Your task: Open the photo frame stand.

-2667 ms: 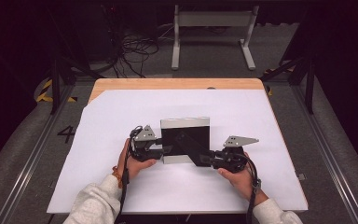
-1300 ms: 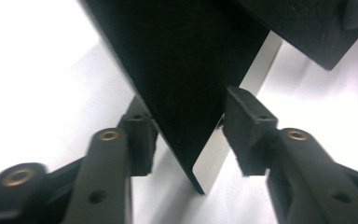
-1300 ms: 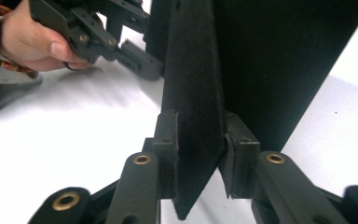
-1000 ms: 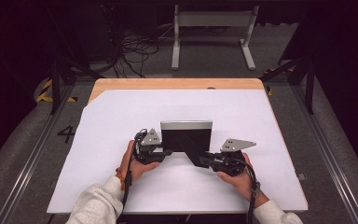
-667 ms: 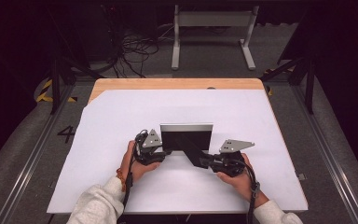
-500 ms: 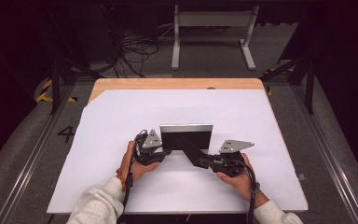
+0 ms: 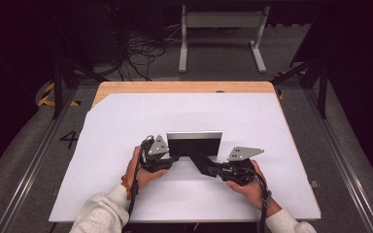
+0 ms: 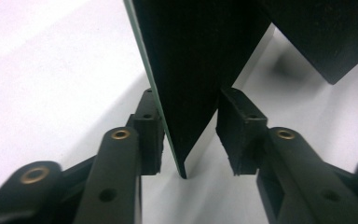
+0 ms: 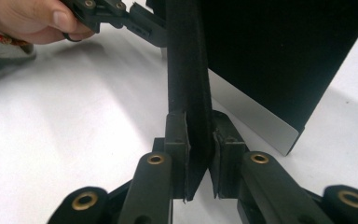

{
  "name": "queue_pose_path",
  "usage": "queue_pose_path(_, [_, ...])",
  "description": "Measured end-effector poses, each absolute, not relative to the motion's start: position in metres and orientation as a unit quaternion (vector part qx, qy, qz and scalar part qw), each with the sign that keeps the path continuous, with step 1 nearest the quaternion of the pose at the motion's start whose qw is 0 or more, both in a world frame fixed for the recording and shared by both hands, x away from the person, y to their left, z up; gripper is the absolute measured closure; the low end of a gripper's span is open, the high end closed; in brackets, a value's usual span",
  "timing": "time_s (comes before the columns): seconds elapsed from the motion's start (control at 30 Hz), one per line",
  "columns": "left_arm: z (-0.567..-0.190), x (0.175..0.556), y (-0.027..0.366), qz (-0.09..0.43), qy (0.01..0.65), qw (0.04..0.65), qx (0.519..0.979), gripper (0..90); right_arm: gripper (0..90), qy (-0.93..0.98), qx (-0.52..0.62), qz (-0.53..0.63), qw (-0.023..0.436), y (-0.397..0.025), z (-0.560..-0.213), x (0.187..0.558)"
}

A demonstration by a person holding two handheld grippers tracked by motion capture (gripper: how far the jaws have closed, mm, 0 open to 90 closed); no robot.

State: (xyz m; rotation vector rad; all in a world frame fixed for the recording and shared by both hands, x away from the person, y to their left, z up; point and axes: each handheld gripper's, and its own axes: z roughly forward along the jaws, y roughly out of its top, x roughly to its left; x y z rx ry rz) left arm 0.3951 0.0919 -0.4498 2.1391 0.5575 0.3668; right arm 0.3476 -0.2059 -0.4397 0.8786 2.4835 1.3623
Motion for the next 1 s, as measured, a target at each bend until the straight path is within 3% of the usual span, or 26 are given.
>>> queue_pose_path(0.23, [-0.4468, 0.3989, 0.0927, 0.143, 0.229, 0.455, 0.849, 45.9, 80.7, 0.838, 0.294, 0.450, 0.090, -0.2052, -0.4412, 0.3454])
queue_pose_path(0.37, [-0.4447, 0.4008, 0.0921, 0.137, 0.225, 0.462, 0.847, 43.2, 80.9, 0.840, 0.292, 0.447, 0.093, -0.2046, -0.4417, 0.3438])
queue_pose_path(0.43, [-0.4450, 0.4011, 0.0901, 0.135, 0.218, 0.462, 0.849, 44.3, 80.8, 0.840, 0.292, 0.447, 0.094, -0.2044, -0.4418, 0.3432])
queue_pose_path(0.63, [-0.4463, 0.3991, 0.0869, 0.132, 0.196, 0.455, 0.859, 60.0, 80.9, 0.839, 0.294, 0.447, 0.097, -0.2041, -0.4420, 0.3417])
queue_pose_path(1.0, [-0.4488, 0.3970, 0.0864, 0.147, 0.190, 0.454, 0.858, 60.9, 80.8, 0.838, 0.295, 0.448, 0.098, -0.2037, -0.4418, 0.3411])
